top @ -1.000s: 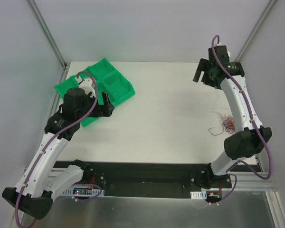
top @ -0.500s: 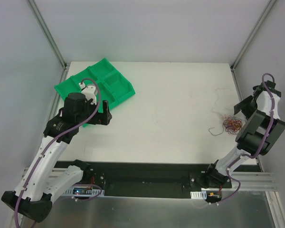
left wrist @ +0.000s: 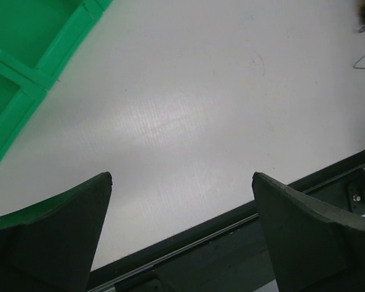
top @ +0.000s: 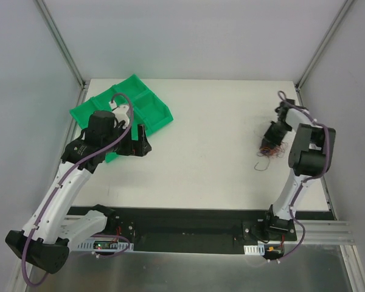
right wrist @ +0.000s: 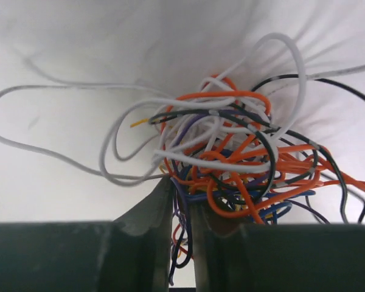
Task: Untangle the cables
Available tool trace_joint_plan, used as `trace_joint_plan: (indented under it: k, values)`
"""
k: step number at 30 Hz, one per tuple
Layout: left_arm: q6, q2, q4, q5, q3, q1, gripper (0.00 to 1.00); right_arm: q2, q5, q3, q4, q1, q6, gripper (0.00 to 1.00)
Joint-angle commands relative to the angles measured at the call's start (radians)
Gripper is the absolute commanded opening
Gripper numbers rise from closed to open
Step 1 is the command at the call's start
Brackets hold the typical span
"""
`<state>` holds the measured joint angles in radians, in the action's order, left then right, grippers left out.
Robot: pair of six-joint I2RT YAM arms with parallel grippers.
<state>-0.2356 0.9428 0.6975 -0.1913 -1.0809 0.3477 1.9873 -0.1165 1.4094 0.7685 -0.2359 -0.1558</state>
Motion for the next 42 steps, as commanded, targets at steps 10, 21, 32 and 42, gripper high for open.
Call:
trace_joint_plan:
  k: [10,21,32,42]
  values:
    - [-0.298,0.243,0.007,-0.295,-0.031,0.008,0.89,-0.162,-0.02,-0.248,-0.032,0.9,0.188,0.17]
    - [-0.168,0.396,-0.238,-0.196,-0.03,0.204,0.97,-0.407,-0.19,-0.484,-0.186,0.796,0.182,0.34]
    - [-0.053,0.654,-0.487,-0.149,0.017,0.254,0.65,-0.478,-0.18,-0.385,-0.06,0.787,0.226,0.59]
    - [0.052,0.924,-0.44,-0.382,-0.177,0.353,0.58,-0.53,-0.256,-0.454,-0.06,0.641,0.214,0.64]
